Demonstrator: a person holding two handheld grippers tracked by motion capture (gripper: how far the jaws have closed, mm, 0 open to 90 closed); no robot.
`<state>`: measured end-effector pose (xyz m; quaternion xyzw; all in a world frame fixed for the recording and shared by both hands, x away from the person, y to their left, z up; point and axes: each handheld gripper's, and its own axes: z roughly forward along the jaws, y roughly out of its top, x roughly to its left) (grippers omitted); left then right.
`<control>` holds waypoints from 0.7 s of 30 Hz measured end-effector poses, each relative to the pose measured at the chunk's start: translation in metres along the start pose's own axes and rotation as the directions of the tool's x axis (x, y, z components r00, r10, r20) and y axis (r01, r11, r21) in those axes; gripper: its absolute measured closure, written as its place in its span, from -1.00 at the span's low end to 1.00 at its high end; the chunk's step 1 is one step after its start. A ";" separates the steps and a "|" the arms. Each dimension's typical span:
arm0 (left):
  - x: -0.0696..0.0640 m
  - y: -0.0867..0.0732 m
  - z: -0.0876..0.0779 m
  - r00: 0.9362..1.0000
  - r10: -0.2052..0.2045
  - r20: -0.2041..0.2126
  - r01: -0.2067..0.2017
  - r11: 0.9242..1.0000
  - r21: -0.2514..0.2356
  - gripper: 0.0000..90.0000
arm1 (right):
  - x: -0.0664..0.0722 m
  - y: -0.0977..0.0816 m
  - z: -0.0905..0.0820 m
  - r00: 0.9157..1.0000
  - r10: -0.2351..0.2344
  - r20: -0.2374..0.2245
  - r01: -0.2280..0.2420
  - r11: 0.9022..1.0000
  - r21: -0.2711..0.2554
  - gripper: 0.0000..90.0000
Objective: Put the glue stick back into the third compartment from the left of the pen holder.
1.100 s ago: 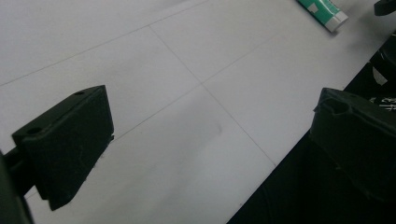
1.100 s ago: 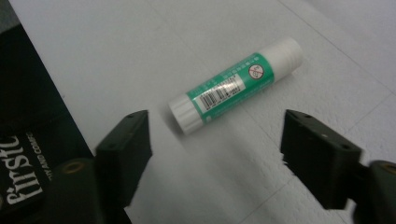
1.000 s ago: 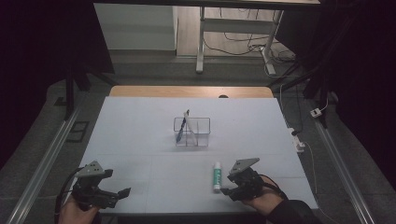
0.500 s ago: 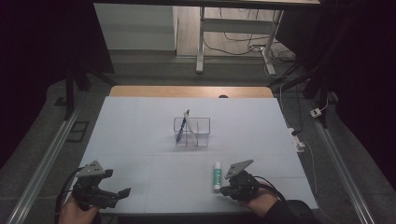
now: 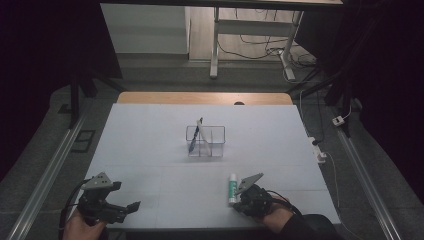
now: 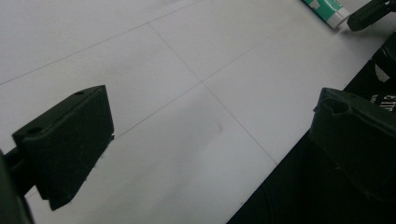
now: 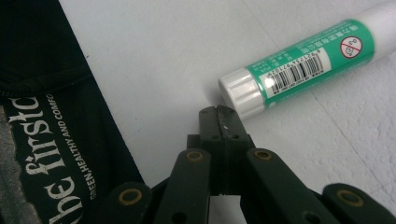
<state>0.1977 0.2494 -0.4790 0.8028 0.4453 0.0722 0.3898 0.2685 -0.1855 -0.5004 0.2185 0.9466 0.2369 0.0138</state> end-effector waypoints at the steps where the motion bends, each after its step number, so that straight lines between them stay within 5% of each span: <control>1: 0.000 0.000 0.000 1.000 0.000 0.000 0.000 1.000 0.000 -1.00 | 0.000 0.000 0.000 1.000 0.001 0.002 -0.001 1.000 0.001 1.00; 21: -0.001 0.000 0.001 1.000 0.006 -0.002 -0.006 1.000 0.005 -1.00 | -0.021 -0.005 -0.007 0.993 0.073 0.088 -0.071 0.997 -0.019 1.00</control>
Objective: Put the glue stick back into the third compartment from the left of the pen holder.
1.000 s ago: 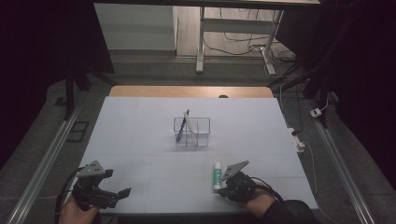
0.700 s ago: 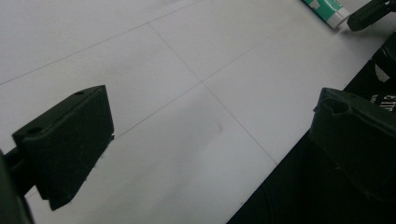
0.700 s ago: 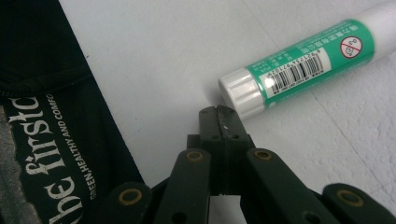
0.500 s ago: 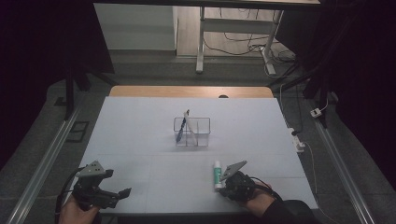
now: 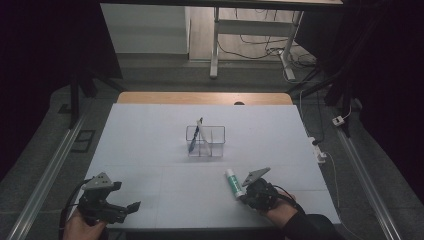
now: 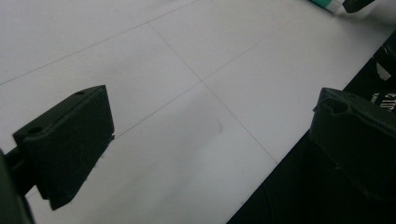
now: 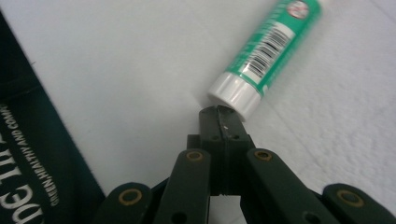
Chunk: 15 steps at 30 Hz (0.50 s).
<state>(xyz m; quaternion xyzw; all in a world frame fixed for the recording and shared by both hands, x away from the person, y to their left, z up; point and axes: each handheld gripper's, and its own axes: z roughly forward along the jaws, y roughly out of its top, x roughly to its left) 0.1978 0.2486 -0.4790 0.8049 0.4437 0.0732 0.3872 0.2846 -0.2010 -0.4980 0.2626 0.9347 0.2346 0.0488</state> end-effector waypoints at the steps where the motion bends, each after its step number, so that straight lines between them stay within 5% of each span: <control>1: 0.000 0.000 0.000 1.000 0.000 0.000 0.000 1.000 0.000 -1.00 | -0.001 0.000 0.000 1.000 0.004 0.005 -0.004 1.000 -0.001 1.00; 15: 0.000 0.000 0.000 1.000 0.001 -0.001 -0.001 1.000 0.004 -1.00 | -0.022 0.002 -0.001 0.998 0.039 0.049 -0.038 0.999 -0.026 1.00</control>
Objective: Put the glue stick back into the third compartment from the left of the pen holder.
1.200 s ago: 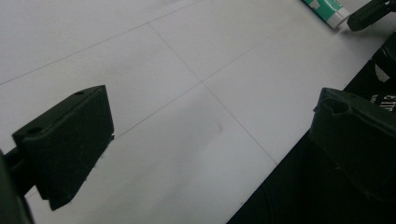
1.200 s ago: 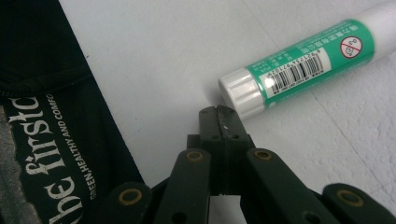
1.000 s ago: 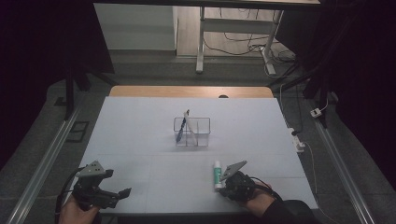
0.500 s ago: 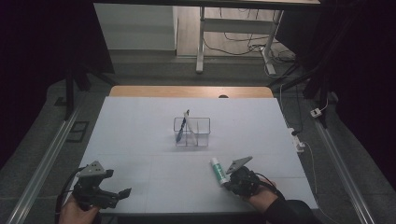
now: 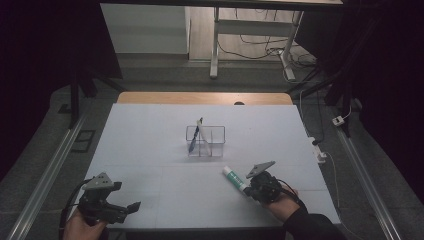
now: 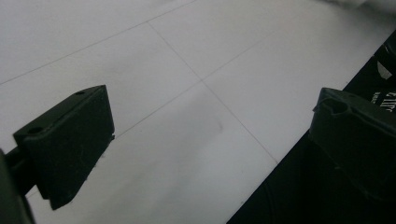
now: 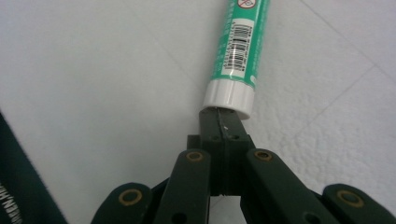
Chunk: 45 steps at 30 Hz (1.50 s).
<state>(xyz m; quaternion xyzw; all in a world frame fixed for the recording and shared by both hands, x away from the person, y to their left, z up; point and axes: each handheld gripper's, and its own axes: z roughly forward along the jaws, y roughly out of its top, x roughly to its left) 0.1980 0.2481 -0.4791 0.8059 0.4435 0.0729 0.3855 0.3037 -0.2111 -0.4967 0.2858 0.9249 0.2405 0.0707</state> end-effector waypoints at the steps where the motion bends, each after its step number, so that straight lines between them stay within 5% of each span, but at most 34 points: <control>1: 0.000 0.000 0.000 1.000 0.000 0.000 0.000 1.000 0.000 -1.00 | -0.002 0.000 0.000 1.000 -0.001 -0.001 0.001 1.000 0.004 1.00; 28: 0.000 0.000 0.000 1.000 0.000 -0.003 0.000 1.000 -0.002 -1.00 | -0.016 0.000 -0.011 0.999 0.036 0.041 -0.035 0.999 -0.031 0.97; 45: 0.000 0.000 0.000 1.000 0.000 0.000 0.000 1.000 0.000 -1.00 | -0.022 0.022 -0.022 0.993 0.116 0.020 -0.113 0.987 -0.118 -0.13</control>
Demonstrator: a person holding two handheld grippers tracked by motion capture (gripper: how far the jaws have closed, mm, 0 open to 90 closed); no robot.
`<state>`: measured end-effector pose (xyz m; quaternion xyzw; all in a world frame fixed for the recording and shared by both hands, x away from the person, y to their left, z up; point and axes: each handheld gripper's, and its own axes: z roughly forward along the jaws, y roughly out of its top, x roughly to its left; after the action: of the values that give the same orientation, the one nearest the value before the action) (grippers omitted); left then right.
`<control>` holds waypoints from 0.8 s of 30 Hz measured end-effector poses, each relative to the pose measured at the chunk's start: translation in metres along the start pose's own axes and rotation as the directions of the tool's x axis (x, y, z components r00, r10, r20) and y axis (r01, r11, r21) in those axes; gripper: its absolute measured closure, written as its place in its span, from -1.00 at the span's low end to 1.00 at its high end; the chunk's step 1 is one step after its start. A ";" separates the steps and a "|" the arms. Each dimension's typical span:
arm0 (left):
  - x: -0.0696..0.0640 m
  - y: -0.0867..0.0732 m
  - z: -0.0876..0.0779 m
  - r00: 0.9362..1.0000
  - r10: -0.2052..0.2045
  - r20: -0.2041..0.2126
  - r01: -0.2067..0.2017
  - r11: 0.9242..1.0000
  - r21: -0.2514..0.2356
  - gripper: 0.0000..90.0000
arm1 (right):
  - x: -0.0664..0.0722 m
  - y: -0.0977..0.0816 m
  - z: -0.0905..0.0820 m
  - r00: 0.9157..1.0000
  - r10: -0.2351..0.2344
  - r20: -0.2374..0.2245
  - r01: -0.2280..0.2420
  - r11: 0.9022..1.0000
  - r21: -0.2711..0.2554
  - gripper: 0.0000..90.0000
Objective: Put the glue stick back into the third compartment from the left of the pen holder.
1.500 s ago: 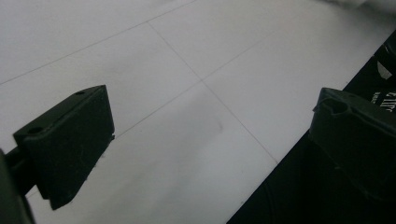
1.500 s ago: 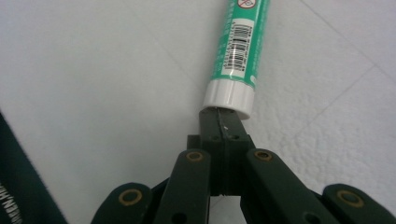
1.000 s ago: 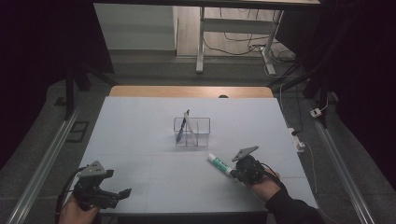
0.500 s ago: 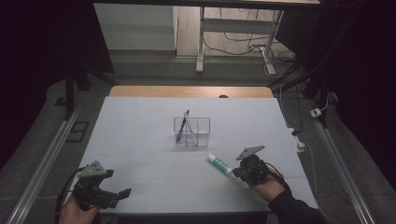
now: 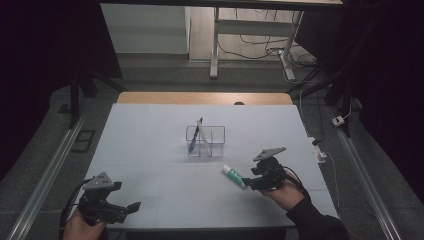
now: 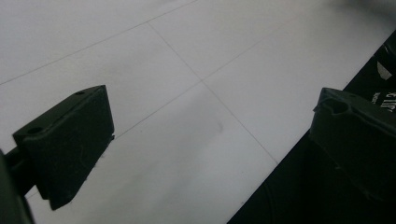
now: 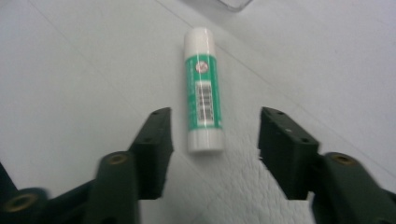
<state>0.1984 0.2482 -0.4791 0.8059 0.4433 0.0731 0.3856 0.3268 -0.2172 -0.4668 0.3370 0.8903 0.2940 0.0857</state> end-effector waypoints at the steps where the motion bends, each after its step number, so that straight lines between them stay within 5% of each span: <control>1: 0.000 0.000 0.000 1.000 0.000 0.000 0.000 1.000 0.000 -1.00 | 0.000 0.002 0.001 1.000 0.001 -0.005 -0.001 1.000 0.003 -0.19; 6: 0.000 0.000 0.000 1.000 0.001 0.000 -0.001 1.000 0.001 -1.00 | 0.001 0.010 0.012 1.000 0.005 -0.011 -0.004 1.000 0.030 -0.56; 15: 0.000 0.000 0.000 1.000 0.000 0.002 0.000 1.000 0.000 -1.00 | 0.002 0.025 0.037 1.000 -0.016 -0.026 0.019 0.996 0.090 -0.90; 24: 0.001 0.000 0.000 1.000 0.000 0.004 0.000 1.000 -0.001 -1.00 | 0.006 0.041 0.062 0.998 -0.048 -0.033 0.052 0.989 0.140 -1.00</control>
<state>0.1987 0.2487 -0.4792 0.8059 0.4427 0.0716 0.3866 0.3669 -0.1595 -0.4934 0.3154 0.9182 0.2329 0.0560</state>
